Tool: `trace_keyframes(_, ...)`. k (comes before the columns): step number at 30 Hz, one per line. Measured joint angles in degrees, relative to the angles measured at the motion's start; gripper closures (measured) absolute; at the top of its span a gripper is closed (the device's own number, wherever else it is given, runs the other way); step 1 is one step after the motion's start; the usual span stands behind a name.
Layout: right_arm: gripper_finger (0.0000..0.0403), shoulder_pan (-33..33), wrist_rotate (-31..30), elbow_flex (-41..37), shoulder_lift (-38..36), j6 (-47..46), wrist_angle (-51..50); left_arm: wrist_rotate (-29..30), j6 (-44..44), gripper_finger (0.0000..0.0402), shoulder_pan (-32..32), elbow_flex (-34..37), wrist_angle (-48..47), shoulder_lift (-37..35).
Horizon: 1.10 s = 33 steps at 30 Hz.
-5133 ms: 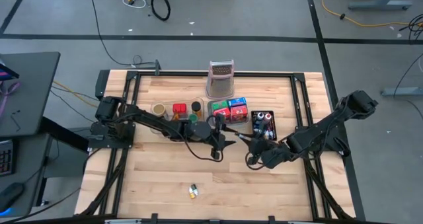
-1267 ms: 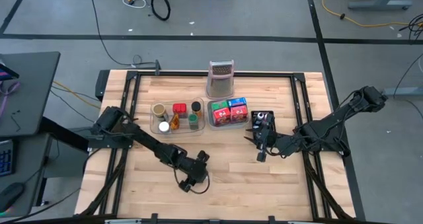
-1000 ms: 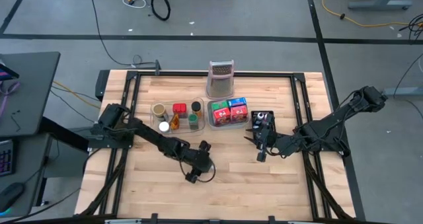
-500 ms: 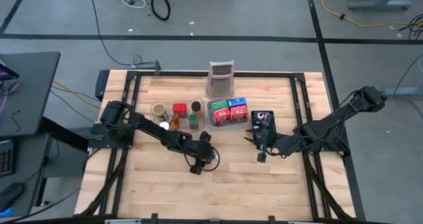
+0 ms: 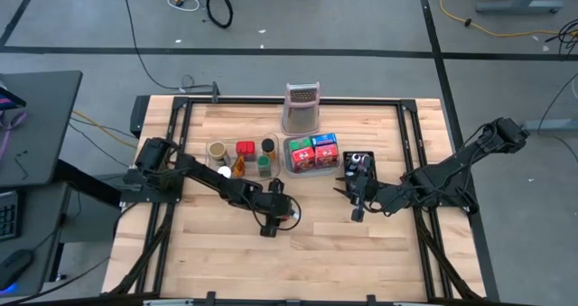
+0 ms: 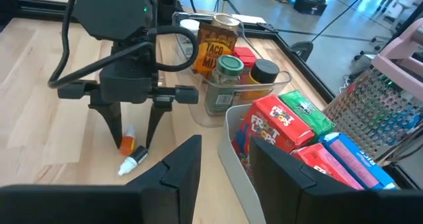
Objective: Pick & Place Kitchen Items
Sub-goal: Put the small orange food coloring bottle into the black basket
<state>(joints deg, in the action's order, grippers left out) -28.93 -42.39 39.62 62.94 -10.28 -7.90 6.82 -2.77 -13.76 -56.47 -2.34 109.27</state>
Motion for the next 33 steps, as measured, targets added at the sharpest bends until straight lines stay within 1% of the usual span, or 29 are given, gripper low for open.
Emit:
trace_keyframes(9, 0.0266, 0.0, 0.0, 0.0, 0.0, -0.2, 0.0, -0.15, -0.02, 0.0289, -0.98, 0.07, -0.1, 0.07)
trace_keyframes(13, 0.0266, 0.02, 0.0, -0.02, 0.0, -0.2, 0.0, -0.25, -1.41, 0.0316, -0.99, 0.11, -0.12, 0.07)
trace_keyframes(16, 0.0266, 0.0, 0.0, -0.02, 0.0, -0.18, 0.0, -0.25, -1.59, 0.0319, -1.0, 0.13, -0.09, 0.09)
trace_keyframes(22, 0.0266, 0.02, -0.02, -0.02, 0.0, -0.18, 0.0, -0.25, -1.6, 0.0296, -1.2, -0.56, 1.65, 0.24)
trace_keyframes(29, 0.0266, 0.01, -0.09, -0.02, 0.0, -0.18, 0.0, 0.23, 0.18, 0.0319, -1.74, -5.36, 2.7, 0.66)
trace_keyframes(33, 0.0266, 0.02, -0.15, -0.02, 0.0, -1.38, 0.04, 0.27, 1.22, 0.0312, -1.74, -8.33, 2.68, 0.62)
